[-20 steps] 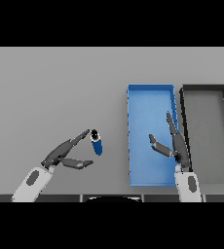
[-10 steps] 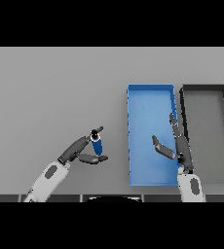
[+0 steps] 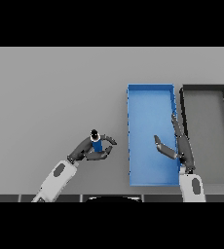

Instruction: Pick up the blue pipe and place it into the blue bin.

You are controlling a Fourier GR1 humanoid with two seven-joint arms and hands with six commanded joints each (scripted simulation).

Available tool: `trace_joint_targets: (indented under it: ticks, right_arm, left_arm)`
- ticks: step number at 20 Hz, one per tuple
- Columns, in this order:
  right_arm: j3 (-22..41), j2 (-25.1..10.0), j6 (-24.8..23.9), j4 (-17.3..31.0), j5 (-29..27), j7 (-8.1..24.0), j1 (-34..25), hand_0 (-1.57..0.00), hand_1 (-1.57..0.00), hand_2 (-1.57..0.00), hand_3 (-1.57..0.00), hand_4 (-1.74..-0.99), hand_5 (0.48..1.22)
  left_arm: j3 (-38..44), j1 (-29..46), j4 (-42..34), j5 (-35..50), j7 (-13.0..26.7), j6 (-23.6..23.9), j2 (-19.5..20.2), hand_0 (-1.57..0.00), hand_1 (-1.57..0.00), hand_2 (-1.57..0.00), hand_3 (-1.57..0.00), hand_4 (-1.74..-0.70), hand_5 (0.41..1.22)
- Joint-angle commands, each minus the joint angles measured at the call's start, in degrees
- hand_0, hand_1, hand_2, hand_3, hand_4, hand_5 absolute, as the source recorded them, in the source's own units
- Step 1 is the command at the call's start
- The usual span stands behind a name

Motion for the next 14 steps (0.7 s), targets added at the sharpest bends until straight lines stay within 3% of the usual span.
trace_joint_targets:
  ticks: [1, 4, 6, 9, 14]
  right_arm:
    - [0.24, 0.19, -0.13, -0.33, 0.23, -0.3, 0.22, 0.0, 0.0, 0.0, 0.0, -1.219, 0.657]
    - [0.48, 0.75, 0.16, -0.38, -0.29, 0.63, -0.13, 0.0, 0.0, 0.0, 0.0, -1.233, 0.66]
    - [0.81, 1.09, 0.1, 0.09, 0.04, 0.78, -0.01, 0.0, 0.0, 0.0, 0.0, -1.224, 0.651]
    - [-0.26, 0.41, 0.63, 0.26, -1.35, 1.06, -0.86, 0.0, 0.0, 0.0, 0.0, -1.22, 0.635]
    - [0.27, 1.25, -0.13, 0.76, -0.43, 1.75, -1.3, 0.0, 0.0, 0.0, 0.0, -1.226, 0.636]
  left_arm:
    - [0.35, -0.36, -0.19, 0.16, 0.73, 0.54, -0.11, -0.6, -0.75, -0.87, -0.91, -1.44, 0.91]
    - [-1.05, 0.47, -0.48, -0.26, -1.59, 0.14, -0.83, -1.07, -1.15, -1.21, -1.19, -1.58, 1.062]
    - [-1.9, 0.33, -1.34, -1.47, -0.69, 1.47, -1.07, -1.25, -1.3, -1.34, -1.33, -1.53, 1.119]
    - [-1.26, 0.62, -2.47, -2.85, -2.31, 2.5, -1.19, -1.41, -1.43, -1.45, -1.45, -1.49, 1.169]
    - [-0.55, -0.28, -7.75, -2.39, -3.27, 2.32, -2.87, -1.52, -1.53, -1.53, -1.53, -1.47, 1.204]
